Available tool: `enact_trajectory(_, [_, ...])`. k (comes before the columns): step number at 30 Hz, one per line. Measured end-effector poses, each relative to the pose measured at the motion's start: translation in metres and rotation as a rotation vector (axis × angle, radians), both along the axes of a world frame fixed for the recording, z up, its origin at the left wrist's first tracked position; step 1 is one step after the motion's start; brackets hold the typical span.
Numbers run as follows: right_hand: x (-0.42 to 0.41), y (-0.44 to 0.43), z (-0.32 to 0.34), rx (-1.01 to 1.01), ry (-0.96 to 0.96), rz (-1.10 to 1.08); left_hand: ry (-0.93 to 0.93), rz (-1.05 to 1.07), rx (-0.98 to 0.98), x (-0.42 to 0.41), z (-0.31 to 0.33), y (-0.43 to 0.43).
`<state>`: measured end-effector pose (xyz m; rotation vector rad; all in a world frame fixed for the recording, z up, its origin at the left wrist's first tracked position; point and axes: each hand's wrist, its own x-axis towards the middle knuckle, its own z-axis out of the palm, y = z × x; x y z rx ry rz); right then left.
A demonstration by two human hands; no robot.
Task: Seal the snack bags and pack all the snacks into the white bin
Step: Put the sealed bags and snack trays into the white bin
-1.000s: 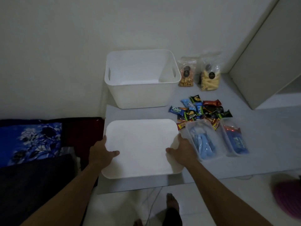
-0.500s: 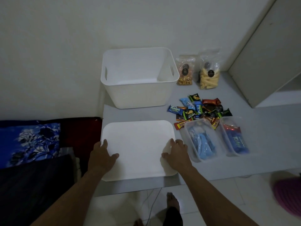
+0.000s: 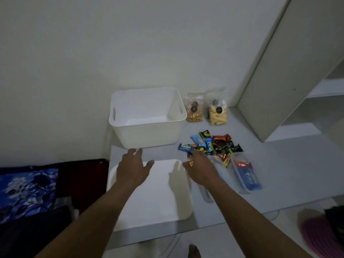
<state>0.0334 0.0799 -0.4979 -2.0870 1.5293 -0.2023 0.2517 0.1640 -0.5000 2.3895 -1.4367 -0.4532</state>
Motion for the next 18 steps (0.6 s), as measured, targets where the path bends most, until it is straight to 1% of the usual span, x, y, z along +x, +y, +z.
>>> enact_trajectory(4, [-0.023,-0.039,0.044,-0.063,0.027,-0.002,-0.013,-0.14,-0.152,-0.036,0.049,-0.049])
enact_trajectory(10, [-0.065,-0.124,0.077,-0.169,0.069,-0.011,-0.033,-0.275,-0.274,-0.087,0.095,-0.137])
enact_trajectory(14, [-0.092,-0.197,0.085,-0.2,0.064,0.031,-0.035,-0.293,-0.293,-0.12,0.102,-0.202])
enact_trajectory(18, [-0.11,-0.269,0.083,-0.23,0.109,0.073,-0.004,-0.271,-0.274,-0.144,0.089,-0.268])
